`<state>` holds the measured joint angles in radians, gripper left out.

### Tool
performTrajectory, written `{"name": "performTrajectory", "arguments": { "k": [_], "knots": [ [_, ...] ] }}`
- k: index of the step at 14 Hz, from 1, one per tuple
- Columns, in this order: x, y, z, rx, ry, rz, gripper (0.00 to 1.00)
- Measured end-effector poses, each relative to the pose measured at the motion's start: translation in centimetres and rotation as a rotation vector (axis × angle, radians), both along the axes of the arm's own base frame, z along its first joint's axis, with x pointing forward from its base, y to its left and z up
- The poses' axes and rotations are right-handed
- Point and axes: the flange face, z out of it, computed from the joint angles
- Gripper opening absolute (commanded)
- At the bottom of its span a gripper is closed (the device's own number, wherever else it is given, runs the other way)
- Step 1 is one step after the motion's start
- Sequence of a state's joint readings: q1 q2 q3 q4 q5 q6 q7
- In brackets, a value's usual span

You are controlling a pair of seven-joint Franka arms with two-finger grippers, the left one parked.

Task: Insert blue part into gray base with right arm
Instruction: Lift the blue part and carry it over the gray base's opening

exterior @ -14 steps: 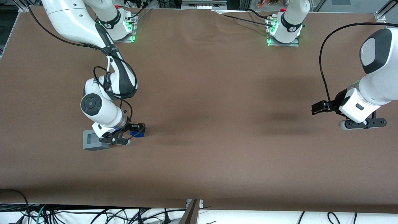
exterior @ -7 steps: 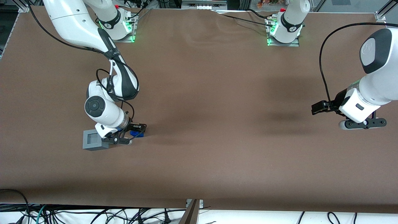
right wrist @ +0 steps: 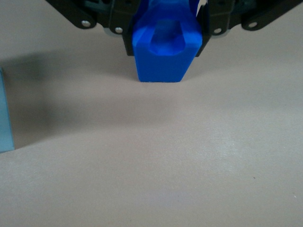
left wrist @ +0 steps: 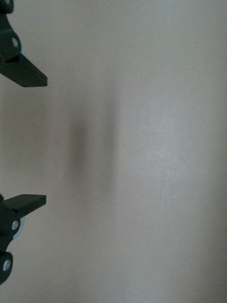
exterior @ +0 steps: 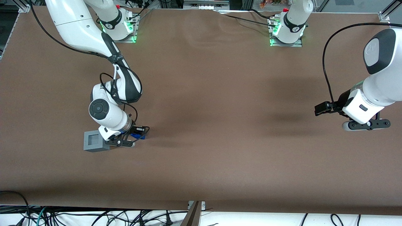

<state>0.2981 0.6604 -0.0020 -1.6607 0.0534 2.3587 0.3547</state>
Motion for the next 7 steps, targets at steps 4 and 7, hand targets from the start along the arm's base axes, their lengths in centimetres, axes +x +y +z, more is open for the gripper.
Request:
{"name": "performTrajectory", "arguments": {
  "k": [4, 7],
  "knots": [
    [1.3, -0.9, 5.7, -0.014, 0.061, 0.088, 0.30],
    [2.3, -5.8, 11.5, -0.015, 0.076, 0.182, 0.30]
  ]
}}
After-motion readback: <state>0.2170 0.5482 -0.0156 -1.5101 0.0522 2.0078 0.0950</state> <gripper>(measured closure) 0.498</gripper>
